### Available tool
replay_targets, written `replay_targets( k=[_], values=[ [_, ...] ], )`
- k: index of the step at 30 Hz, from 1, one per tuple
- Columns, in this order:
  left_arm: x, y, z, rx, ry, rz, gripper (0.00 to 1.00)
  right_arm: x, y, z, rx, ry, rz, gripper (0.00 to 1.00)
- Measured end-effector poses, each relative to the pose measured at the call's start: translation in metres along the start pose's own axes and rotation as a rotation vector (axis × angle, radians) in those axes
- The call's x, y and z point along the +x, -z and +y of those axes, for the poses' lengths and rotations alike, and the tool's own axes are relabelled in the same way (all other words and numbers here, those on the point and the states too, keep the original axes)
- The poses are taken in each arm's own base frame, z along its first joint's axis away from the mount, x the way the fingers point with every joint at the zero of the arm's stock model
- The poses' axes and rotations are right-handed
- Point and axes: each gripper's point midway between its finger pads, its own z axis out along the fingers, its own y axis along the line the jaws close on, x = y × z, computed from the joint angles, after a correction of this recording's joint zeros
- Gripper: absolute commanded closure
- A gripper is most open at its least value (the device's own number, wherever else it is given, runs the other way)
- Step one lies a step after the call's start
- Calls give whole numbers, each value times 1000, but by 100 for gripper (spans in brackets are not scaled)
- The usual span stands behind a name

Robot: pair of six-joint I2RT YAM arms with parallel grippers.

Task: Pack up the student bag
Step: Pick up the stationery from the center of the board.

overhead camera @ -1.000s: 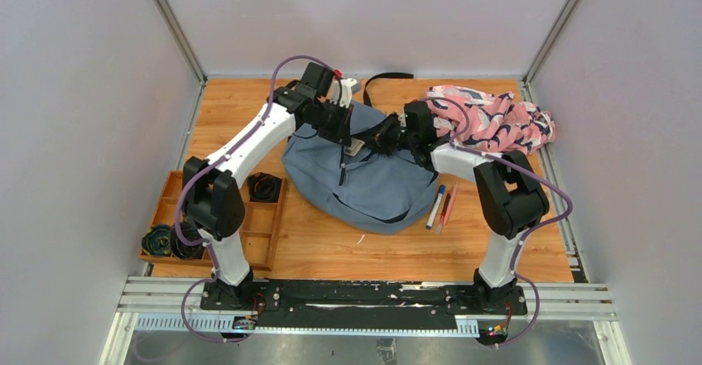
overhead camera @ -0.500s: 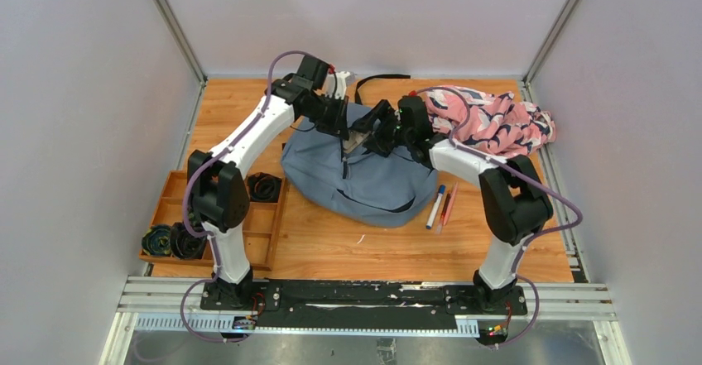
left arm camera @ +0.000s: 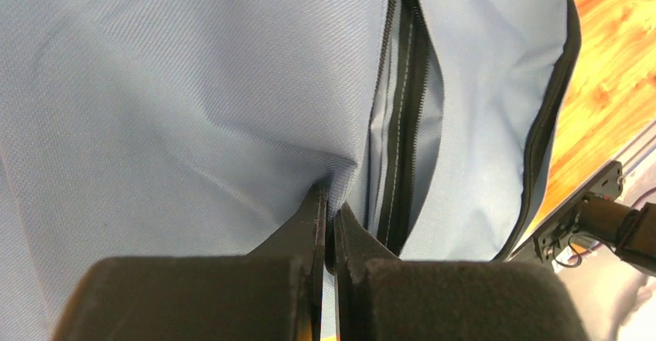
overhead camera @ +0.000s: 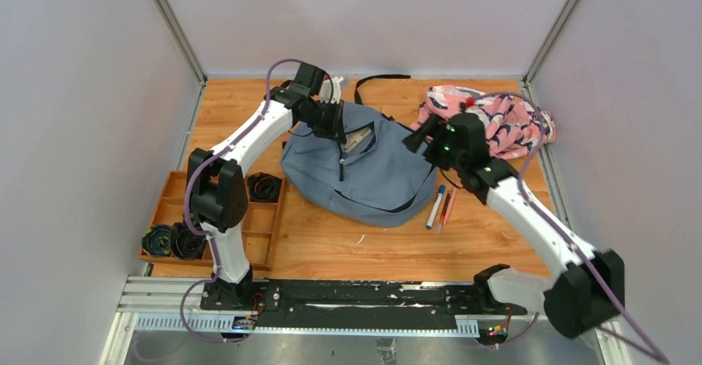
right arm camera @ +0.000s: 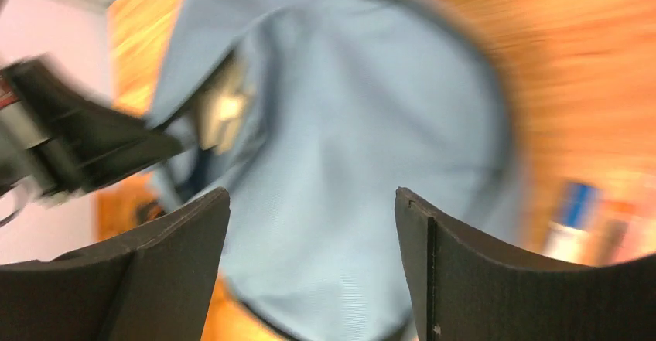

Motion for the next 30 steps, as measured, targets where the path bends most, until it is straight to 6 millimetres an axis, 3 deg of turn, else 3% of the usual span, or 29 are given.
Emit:
replay_targets(
  k=[3,5,7,9,11,14,16,18,25,30],
  values=[
    [-1,-1,6,-11,28,-9,100,-24,33,-65,201,0,-123,22],
    [-6,2,11,-9,56,-26,100,-26,48,-112,348,-21,-139,28],
    [-11,6,19,-15,83,-44,100,-11,57,-158,497,-40,-86,40],
    [-16,8,28,-29,100,-62,99,9,59,-187,589,-42,-2,48],
    [-19,10,32,-35,108,-75,87,30,59,-208,654,-44,92,48],
    [-20,11,34,-37,112,-80,74,47,57,-227,690,-49,180,47],
    [-21,14,32,-36,112,-85,64,52,54,-234,690,-46,213,46],
    [-22,19,29,-33,103,-96,60,53,50,-237,680,-34,229,48],
    [-30,50,6,7,74,-162,60,68,28,-248,663,-9,339,55],
    [-31,60,-4,36,62,-174,60,64,21,-247,643,4,333,63]
  ],
)
